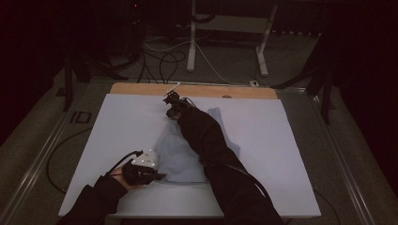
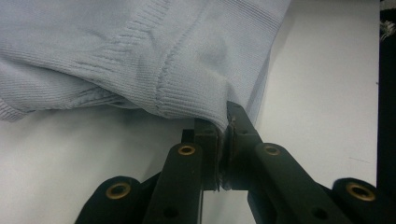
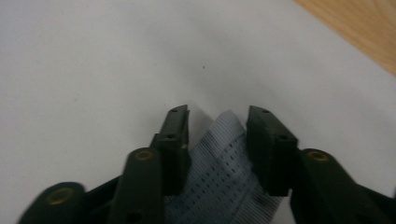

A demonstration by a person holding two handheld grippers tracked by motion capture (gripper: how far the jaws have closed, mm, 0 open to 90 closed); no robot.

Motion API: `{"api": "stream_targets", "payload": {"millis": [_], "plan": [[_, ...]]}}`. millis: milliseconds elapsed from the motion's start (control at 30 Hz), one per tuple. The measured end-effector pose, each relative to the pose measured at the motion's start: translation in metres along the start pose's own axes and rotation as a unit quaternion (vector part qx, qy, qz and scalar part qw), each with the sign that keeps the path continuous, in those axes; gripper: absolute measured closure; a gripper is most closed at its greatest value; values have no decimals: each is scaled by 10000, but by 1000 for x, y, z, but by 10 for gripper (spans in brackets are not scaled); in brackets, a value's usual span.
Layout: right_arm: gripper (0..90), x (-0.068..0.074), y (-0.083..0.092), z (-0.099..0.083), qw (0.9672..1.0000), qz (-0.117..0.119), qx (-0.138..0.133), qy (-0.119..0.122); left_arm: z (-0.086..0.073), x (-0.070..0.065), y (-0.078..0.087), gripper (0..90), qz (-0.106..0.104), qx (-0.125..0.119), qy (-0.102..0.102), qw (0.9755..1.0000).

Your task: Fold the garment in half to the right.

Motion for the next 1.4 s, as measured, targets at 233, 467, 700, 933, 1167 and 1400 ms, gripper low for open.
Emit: {"api": "stream_targets", "payload": {"millis": [233, 467, 700, 933, 1167, 1400], "plan": [[759, 0, -1, -1, 9994, -61, 146, 311, -1, 1, -1, 867, -40, 10, 23, 10000], [874, 3, 6, 4, 9975, -106, 150, 680, 0, 1, 0, 868, -54, -20, 30, 10000], [875, 2, 19, 8, 9972, 50, 2, 751, 2, -1, 2, 868, -91, -96, -26, 9999], [875, -1, 30, 7, 9972, 129, -114, 722, 6, -2, 4, 868, -107, -138, -76, 9998], [875, -1, 34, 6, 9968, 227, -184, 744, 7, -3, 5, 868, -144, -171, -159, 9996], [875, -3, 41, 7, 9962, 313, -241, 782, 10, -3, 6, 868, -201, -160, -210, 9995]]}}
Point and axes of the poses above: each handheld gripper's, and its own axes: y roughly backward along the jaws, z roughly out of its top, x roughly to its left, the point moved 5 cm from there along -y, roughly forward along the jaws, and after that the axes turned 3 degrees about -y, right-handed, at the moved point
